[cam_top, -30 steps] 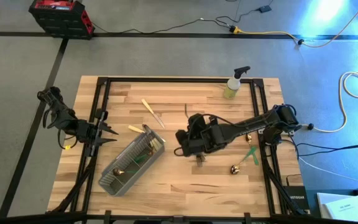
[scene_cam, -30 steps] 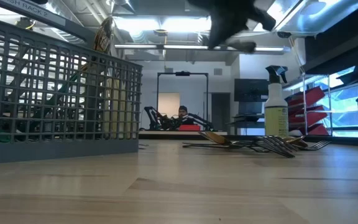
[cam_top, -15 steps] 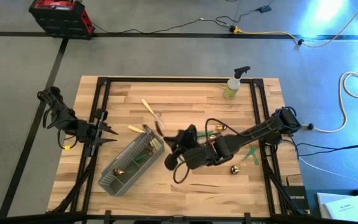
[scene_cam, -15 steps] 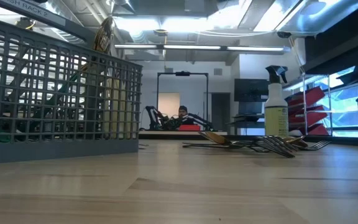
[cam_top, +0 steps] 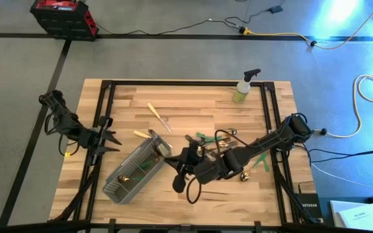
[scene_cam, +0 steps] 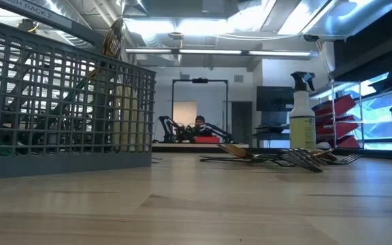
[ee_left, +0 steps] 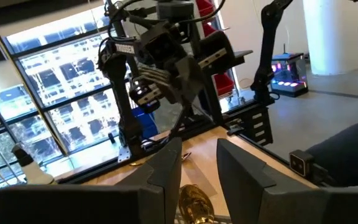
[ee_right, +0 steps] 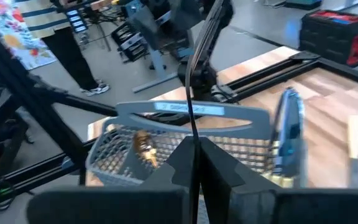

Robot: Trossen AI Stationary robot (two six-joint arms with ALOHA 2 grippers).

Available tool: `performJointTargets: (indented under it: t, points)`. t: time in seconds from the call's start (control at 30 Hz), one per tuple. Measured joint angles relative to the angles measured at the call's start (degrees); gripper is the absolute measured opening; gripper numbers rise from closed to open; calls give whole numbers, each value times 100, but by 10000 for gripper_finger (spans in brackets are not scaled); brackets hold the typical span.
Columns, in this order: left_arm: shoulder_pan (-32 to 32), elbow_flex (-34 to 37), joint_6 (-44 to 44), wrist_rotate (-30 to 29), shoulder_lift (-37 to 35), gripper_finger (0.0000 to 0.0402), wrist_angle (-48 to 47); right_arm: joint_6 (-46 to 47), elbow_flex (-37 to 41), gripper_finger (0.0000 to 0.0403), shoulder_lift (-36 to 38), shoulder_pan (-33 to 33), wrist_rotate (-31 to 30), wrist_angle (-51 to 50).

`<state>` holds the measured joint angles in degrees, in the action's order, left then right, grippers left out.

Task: Sort silverware
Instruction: Put the fork into the silverware tray

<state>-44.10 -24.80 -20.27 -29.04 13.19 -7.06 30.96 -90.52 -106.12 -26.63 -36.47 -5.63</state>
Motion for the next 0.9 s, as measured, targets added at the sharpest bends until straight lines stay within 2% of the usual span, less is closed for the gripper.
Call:
performJointTargets:
  t: [0.33, 0.5, 0.6, 0.9]
  points:
    - [0, -2, -117, 18, 14, 86, 54, -419, 2, 1, -219, -4, 154, 684]
    - [0, -2, -118, 203, 202, 86, 51, -766, 2, 1, -221, -4, 170, 1088]
    - [0, -2, -244, 227, 387, 86, 70, -876, 2, 1, -221, -4, 380, 1204]
    - [0, -4, -2876, 234, 1036, 86, 1262, -894, 2, 1, -221, -39, 639, 1254]
